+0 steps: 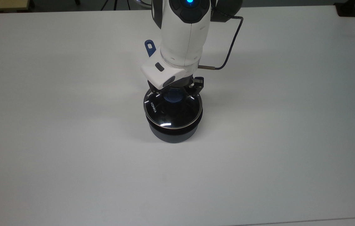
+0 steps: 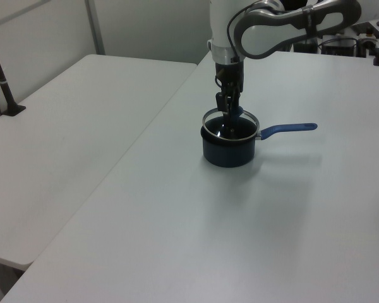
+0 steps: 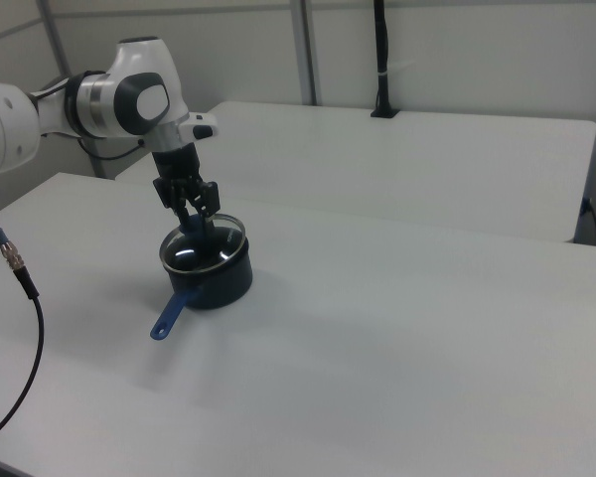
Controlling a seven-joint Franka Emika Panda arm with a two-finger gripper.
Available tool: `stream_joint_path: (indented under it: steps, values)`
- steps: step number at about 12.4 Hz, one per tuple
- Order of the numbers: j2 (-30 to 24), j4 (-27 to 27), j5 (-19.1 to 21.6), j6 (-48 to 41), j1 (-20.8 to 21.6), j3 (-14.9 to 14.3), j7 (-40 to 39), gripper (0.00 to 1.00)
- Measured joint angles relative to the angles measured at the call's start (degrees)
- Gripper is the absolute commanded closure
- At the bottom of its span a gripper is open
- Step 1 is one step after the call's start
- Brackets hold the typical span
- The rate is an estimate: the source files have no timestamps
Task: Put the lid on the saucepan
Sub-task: 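Lower the lid onto the saucepan rim and settle it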
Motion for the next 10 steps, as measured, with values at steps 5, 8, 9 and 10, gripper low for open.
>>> stream_joint_path:
  steps: [5, 8, 9, 10]
  values:
    - [1.15, 0.74, 0.05, 0.1, 0.09, 0.24, 0.0, 0.46]
    - [1.3, 0.75, 0.06, 0.1, 0.15, 0.39, 0.0, 0.33]
    - [1.31, 0.75, 0.06, 0.1, 0.15, 0.39, 0.0, 0.21]
    - [1.39, 0.75, 0.06, 0.1, 0.15, 0.39, 0.0, 0.0]
